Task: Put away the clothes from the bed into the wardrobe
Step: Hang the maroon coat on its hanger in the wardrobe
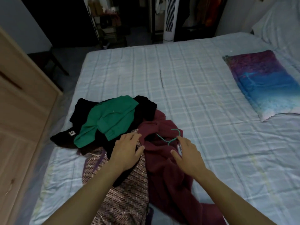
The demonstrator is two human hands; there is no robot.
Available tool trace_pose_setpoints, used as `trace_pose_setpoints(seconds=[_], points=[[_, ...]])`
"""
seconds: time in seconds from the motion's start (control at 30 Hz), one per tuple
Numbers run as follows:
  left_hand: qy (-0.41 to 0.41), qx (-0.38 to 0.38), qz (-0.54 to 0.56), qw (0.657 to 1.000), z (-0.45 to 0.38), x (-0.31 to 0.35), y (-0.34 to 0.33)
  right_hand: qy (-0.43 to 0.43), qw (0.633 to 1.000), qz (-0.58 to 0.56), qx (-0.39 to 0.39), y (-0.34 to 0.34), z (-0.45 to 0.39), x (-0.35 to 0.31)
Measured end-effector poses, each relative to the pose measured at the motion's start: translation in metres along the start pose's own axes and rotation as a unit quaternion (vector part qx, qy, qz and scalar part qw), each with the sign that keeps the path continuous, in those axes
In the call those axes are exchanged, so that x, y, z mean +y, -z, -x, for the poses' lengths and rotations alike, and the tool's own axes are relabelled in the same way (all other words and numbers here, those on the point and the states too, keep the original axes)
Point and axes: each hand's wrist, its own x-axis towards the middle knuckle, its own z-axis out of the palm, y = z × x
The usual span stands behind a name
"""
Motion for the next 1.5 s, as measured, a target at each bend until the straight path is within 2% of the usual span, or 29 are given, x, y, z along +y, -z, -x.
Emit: trace_pose_setpoints(seconds=[0.2, 0.37, 0.7, 1.0, 1.17, 1.5], points=[[0.012, -0.049, 0.003, 0.999, -0.032, -0.04, -0.022, -0.039, 0.999, 0.001, -0.021, -0.03, -0.029, -0.002], [-0.013, -0.066, 0.01, 0.998, -0.074, -0.061, -0.049, -0.077, 0.996, 0.009, -0.034, -0.058, -0.056, 0.01], [-0.107, -0.132, 0.019, 0.985, -0.184, -0.078, -0.123, -0.178, 0.982, 0.017, -0.057, -0.125, -0.096, 0.05], [-0.198, -0.207, -0.061, 0.956, -0.243, -0.08, -0.164, -0.208, 0.976, -0.023, -0.067, -0.151, -0.117, 0.071], [-0.219, -0.188, -0.108, 0.951, -0.241, -0.074, -0.189, -0.235, 0.969, -0.043, -0.066, -0.165, -0.109, 0.081], [-0.262, -0.074, -0.122, 0.955, -0.222, -0.062, -0.197, -0.197, 0.974, -0.111, 0.009, -0.16, -0.093, 0.08]])
